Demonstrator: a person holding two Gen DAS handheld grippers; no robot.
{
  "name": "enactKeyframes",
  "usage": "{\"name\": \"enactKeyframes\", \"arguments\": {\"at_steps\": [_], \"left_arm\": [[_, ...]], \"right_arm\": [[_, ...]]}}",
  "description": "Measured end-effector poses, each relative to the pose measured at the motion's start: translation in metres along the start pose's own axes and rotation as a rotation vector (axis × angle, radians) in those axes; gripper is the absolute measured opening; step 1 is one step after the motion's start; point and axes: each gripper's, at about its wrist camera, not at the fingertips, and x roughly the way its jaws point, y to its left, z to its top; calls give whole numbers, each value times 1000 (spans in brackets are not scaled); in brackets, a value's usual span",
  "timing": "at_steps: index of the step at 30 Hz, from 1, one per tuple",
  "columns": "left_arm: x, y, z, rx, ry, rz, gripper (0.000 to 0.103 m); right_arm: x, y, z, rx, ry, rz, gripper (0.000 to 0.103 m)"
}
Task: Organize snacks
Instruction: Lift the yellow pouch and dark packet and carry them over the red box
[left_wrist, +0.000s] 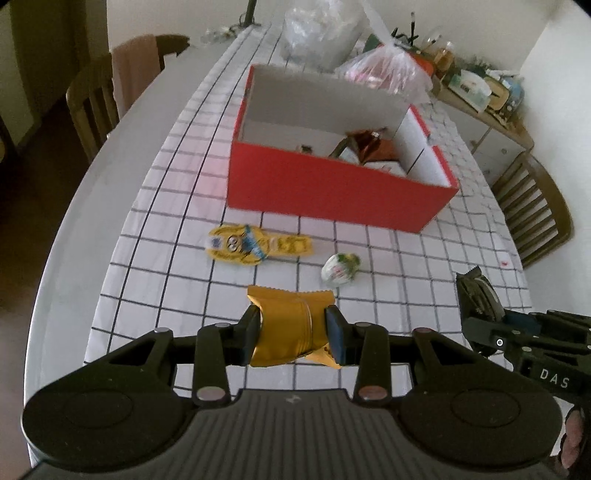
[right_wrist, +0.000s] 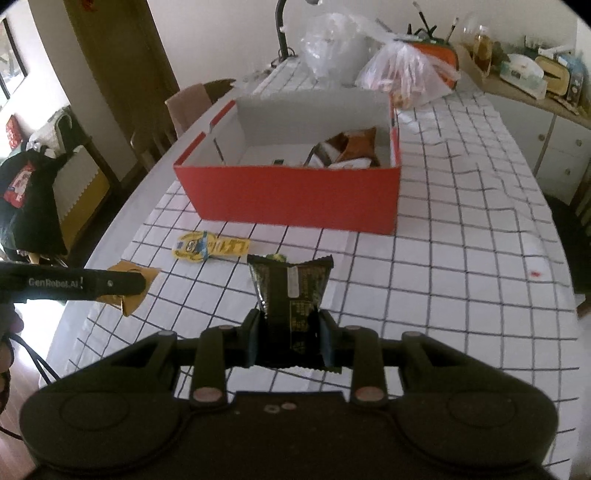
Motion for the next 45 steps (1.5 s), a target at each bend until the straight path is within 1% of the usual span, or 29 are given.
{"name": "enactKeyframes", "arguments": {"at_steps": [6,10,15,26,31,35,40,45], "left_arm": [[-16,-24,9,10,-54,13,37],[-25,-37,25,28,-88,28,38],[-30,-43,56,51,-136,36,37],[-18,-39,127,116,-186,34,37],[-2,-33,155,121,-179,27,37],[18,-28,171,131,-159,28,37],[48,-20,182,131,-121,33,37],[81,-10,182,131,-67,42,37]], "right_arm": [[-21,-14,12,-35,-45,10,30],[-33,-21,27,-58,-72,7,30],[-38,-27,55,-69,-112,-8,30],[-23,-32,124,-90,-148,-106,30],[-4,-28,152,-118,-138,-137,30],[17,-27,163,-122,-111,-144,30],[49,-27,168,-112,-66,-146,30],[85,-25,164,-100,-6,-150,30]]}}
